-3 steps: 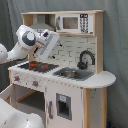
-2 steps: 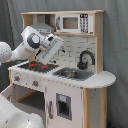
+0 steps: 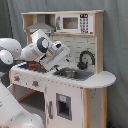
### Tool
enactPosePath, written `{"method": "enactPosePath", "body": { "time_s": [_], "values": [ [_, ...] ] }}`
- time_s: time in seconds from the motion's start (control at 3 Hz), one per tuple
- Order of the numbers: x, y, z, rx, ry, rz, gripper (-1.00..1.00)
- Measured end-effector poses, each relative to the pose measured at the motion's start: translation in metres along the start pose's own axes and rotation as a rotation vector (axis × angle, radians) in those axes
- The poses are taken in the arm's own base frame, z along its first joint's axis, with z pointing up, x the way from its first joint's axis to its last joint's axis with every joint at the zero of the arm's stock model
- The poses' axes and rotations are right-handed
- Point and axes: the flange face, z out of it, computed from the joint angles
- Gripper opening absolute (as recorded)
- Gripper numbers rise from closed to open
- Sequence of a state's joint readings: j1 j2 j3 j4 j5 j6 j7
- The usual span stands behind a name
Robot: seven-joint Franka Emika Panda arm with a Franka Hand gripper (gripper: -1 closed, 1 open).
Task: Play with the kitchen
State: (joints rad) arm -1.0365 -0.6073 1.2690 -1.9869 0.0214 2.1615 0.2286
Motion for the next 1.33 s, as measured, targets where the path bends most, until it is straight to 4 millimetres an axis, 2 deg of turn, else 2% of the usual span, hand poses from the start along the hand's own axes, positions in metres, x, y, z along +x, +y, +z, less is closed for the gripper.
{"method": "enactPosePath", "body": {
  "time_s": [0.33,0.67,1.0,1.33],
  "values": [
    [0.002,0.008,0.015,0.068,-0.049,-0.051,1.00],
    [0.000,-0.001,0.027,0.147,-0.094,-0.110,1.00],
    [0.005,0.007,0.038,0.231,-0.116,-0.149,1.00],
    [0.007,0.012,0.059,0.298,-0.147,-0.173,1.00]
  ]
}}
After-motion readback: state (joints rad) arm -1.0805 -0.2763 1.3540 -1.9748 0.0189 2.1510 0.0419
